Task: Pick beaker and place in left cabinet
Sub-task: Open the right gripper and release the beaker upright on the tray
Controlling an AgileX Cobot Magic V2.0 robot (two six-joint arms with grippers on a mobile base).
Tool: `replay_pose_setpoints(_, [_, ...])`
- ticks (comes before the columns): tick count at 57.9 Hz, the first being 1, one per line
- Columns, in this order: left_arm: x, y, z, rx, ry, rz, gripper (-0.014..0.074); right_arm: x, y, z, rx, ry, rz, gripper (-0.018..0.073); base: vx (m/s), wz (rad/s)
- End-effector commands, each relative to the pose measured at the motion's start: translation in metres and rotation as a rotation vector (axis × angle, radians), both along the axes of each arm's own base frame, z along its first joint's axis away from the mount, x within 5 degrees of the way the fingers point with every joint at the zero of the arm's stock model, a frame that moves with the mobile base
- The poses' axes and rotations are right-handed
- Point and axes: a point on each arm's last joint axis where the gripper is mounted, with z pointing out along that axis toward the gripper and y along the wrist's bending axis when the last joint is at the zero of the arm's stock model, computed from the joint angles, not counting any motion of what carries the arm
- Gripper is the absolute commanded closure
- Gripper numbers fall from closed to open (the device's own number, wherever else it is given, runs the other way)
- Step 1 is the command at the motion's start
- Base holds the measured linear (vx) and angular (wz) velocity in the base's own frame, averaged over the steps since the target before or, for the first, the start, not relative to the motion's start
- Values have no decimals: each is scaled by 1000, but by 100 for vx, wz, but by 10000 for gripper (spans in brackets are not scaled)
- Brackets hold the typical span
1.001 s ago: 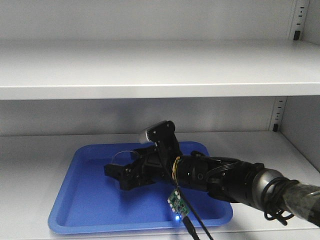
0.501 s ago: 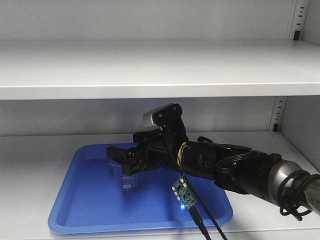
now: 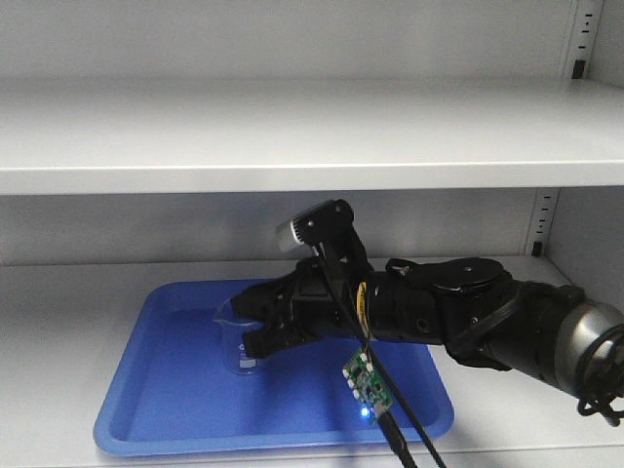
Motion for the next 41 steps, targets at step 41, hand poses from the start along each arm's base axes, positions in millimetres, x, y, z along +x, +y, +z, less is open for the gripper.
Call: replay_pose_setpoints(41, [-1,0,3,-33,-81,-4,596,-90,-41,43,48,28,68,565,0,0])
